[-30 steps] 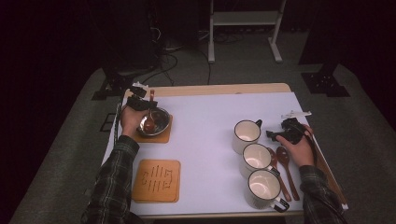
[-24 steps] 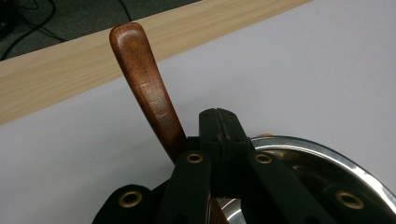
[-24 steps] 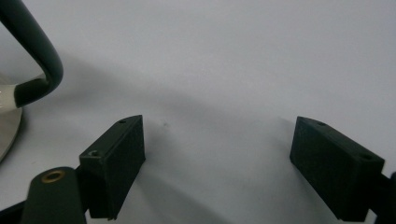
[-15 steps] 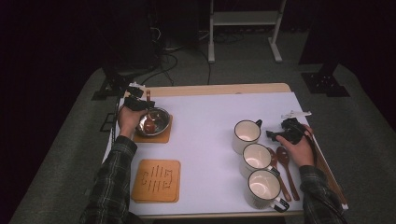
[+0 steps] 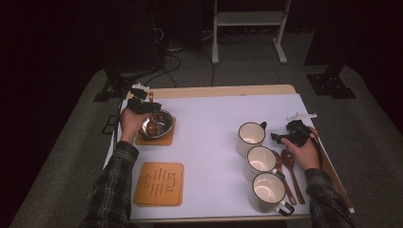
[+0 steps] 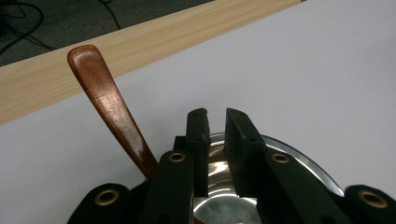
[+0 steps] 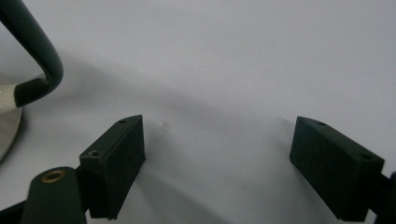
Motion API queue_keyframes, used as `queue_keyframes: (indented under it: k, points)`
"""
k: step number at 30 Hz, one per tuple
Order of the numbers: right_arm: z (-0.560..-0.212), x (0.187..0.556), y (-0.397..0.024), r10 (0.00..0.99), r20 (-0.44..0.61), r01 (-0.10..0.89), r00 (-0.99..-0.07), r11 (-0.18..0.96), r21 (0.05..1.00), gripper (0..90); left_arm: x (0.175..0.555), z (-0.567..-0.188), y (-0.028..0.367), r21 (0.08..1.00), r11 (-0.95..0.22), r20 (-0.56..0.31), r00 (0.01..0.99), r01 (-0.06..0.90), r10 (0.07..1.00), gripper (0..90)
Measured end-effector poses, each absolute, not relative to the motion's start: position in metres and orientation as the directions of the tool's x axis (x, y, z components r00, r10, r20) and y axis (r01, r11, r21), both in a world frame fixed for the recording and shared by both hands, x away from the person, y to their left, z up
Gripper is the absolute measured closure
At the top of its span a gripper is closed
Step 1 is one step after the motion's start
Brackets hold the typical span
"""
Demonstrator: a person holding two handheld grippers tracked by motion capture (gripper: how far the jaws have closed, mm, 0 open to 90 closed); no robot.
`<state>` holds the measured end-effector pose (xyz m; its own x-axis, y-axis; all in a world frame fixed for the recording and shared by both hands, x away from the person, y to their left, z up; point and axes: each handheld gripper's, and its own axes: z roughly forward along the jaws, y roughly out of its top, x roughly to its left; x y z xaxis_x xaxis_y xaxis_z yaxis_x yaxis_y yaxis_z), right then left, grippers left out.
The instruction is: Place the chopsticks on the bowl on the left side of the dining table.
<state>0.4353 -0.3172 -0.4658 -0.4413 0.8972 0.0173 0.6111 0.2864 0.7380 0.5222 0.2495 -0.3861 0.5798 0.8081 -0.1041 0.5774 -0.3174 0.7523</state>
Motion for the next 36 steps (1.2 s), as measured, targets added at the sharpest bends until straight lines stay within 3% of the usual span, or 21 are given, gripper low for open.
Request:
queue_keyframes:
  k: [4,5,15,29,36]
  points:
    - [-0.466,0.435,-0.317,0.897,0.017,0.612,-0.441,0.287,0.737,16.3,0.514,-0.382,0.247,0.748,-0.326,-0.107,0.59,0.578,0.801,69.1]
    - [-0.466,0.435,-0.317,0.897,0.017,0.612,-0.442,0.288,0.737,16.4,0.511,-0.381,0.246,0.744,-0.329,-0.111,0.594,0.581,0.797,62.4]
    - [-0.465,0.435,-0.317,0.897,0.015,0.613,-0.442,0.29,0.734,16.4,0.494,-0.375,0.236,0.746,-0.359,-0.088,0.617,0.561,0.782,42.5]
    - [-0.465,0.435,-0.317,0.897,0.012,0.613,-0.442,0.292,0.734,16.4,0.469,-0.372,0.209,0.736,-0.405,-0.079,0.664,0.542,0.744,20.9]
    - [-0.465,0.435,-0.316,0.897,0.011,0.613,-0.442,0.293,0.733,16.4,0.457,-0.374,0.193,0.726,-0.444,-0.074,0.702,0.524,0.708,14.9]
